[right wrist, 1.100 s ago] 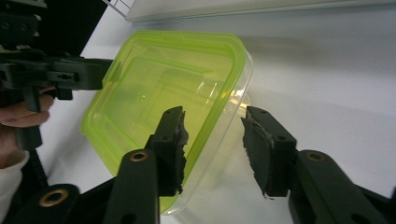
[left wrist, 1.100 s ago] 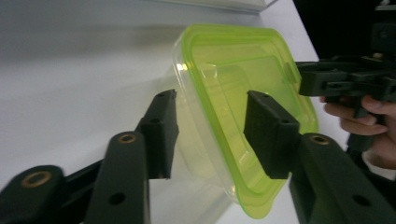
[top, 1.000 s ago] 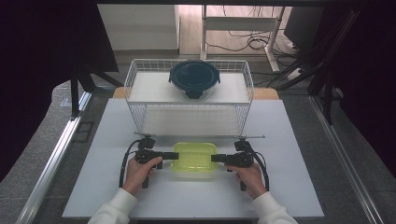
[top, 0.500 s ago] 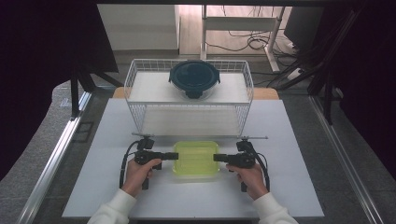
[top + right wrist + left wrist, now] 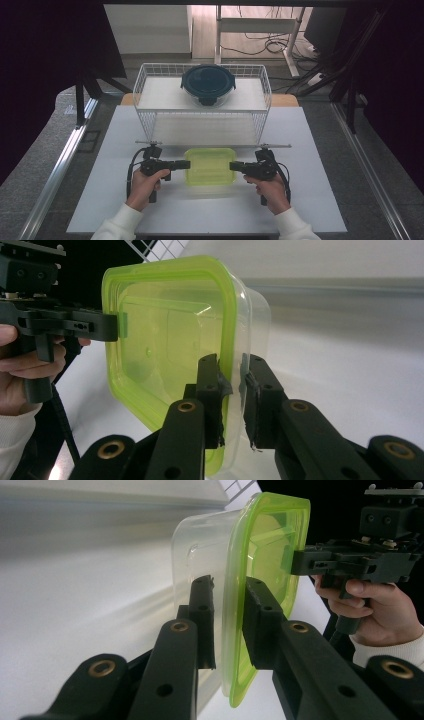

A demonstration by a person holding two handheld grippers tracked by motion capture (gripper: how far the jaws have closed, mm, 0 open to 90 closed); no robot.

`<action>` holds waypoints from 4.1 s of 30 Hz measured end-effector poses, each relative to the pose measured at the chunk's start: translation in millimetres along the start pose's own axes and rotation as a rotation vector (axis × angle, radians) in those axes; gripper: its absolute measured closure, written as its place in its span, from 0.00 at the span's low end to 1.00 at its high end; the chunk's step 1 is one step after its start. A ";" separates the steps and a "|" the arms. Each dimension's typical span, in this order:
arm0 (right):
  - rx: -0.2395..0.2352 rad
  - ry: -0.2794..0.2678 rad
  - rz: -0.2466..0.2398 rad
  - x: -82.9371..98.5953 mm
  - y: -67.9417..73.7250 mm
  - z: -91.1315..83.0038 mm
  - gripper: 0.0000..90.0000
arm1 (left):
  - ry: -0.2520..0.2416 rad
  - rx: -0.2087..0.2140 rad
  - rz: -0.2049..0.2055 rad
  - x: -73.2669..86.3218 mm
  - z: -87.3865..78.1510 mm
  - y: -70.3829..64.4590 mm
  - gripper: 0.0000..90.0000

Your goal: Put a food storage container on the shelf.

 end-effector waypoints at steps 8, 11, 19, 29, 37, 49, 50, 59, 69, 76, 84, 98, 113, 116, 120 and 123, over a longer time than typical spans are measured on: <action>-0.007 -0.036 -0.041 -3.7 10.5 -11.1 0.87 | -0.028 0.005 0.045 -2.5 -11.0 -14.5 0.85; -0.011 -0.047 -0.060 -4.4 15.5 -15.4 0.87 | -0.039 0.004 0.063 -2.7 -15.8 -20.6 0.85; -0.020 -0.075 -0.090 -7.2 24.0 -25.0 0.87 | -0.053 0.006 0.097 -5.5 -24.7 -33.3 0.85; -0.021 -0.116 -0.148 -12.9 37.9 -43.1 0.87 | -0.078 0.001 0.148 -10.6 -35.2 -53.6 0.85; -0.016 -0.136 -0.159 -19.6 41.1 -51.2 0.87 | -0.084 0.002 0.188 -24.4 -39.5 -63.6 0.84; -0.022 -0.190 -0.193 -41.6 61.3 -75.8 0.87 | -0.108 0.017 0.238 -48.3 -57.8 -87.4 0.84; -0.022 -0.195 -0.196 -44.5 62.9 -77.8 0.87 | -0.112 0.021 0.241 -50.9 -59.5 -89.7 0.84; -0.024 -0.230 -0.234 -75.7 80.0 -92.6 0.87 | -0.148 0.013 0.265 -74.6 -77.2 -106.3 0.84; -0.040 -0.234 -0.244 -113.6 91.5 -95.6 0.87 | -0.155 0.019 0.260 -111.0 -97.7 -109.4 0.85; -0.051 -0.233 -0.242 -145.2 93.9 -96.0 0.87 | -0.168 0.024 0.256 -140.0 -106.8 -109.0 0.85; -0.049 -0.233 -0.233 -183.2 93.3 -99.8 0.87 | -0.157 0.048 0.234 -180.7 -111.0 -104.3 0.85; -0.031 -0.206 -0.142 -233.1 74.0 -90.3 0.87 | -0.133 0.040 0.162 -231.6 -100.5 -87.6 0.85; -0.060 -0.185 0.039 -253.6 48.1 -68.1 0.84 | -0.157 0.102 -0.002 -250.2 -86.6 -51.7 0.85; -0.079 -0.183 0.122 -256.3 42.0 -59.8 0.81 | -0.165 0.101 -0.041 -251.7 -83.9 -45.0 0.83; -0.082 -0.208 0.170 -255.3 38.6 -54.7 0.79 | -0.169 0.109 -0.055 -250.7 -81.2 -40.4 0.81; -0.078 -0.227 0.174 -254.2 39.0 -53.2 0.78 | -0.173 0.105 -0.051 -250.4 -80.5 -40.1 0.80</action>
Point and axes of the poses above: each handheld gripper's, and its own axes: z roughly forward along the jaws, x roughly out of its underside, y roughly to its left, the point moved 1 cm from there along z, roughly forward along the jaws, and after that the axes turned 4 degrees about y, right-handed, at the moved point
